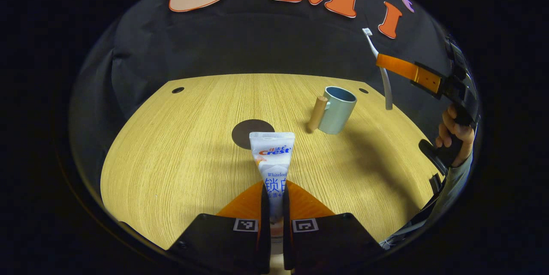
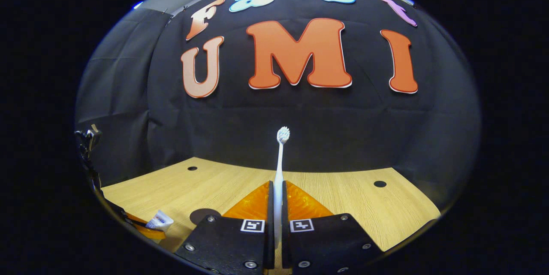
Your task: Put the toothbrush and toothpaste on the desktop into the cup, then pick up the cup and place it on the coaster on the desktop.
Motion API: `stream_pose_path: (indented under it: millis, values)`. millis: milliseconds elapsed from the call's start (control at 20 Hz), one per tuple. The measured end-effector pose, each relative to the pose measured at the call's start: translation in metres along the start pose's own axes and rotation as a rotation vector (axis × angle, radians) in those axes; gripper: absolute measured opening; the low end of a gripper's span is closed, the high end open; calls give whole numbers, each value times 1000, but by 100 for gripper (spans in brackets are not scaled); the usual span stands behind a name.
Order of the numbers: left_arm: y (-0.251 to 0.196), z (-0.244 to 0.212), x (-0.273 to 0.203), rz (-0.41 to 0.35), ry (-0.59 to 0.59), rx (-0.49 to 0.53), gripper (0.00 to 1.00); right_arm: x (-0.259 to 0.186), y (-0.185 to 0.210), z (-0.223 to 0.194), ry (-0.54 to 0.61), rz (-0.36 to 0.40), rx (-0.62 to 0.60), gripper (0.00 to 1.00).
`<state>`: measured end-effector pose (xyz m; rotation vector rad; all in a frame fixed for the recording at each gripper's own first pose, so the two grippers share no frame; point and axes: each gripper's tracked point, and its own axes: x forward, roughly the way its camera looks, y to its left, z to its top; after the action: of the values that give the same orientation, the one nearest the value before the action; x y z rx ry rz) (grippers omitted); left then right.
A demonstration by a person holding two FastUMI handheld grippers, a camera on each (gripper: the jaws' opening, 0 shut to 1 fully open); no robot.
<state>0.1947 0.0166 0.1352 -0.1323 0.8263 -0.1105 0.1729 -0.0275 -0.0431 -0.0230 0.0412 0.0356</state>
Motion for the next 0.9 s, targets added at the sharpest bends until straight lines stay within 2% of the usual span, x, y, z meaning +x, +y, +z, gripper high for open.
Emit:
stream_pose_path:
  millis: [550,900]
  values:
    - [-4,4,-9,-2,-26,5,15,39,-5,18,-173,24,48,7]
    - [-8,16,-43,1,-60,13,15,58,-3,-6,-168,38,41,7]
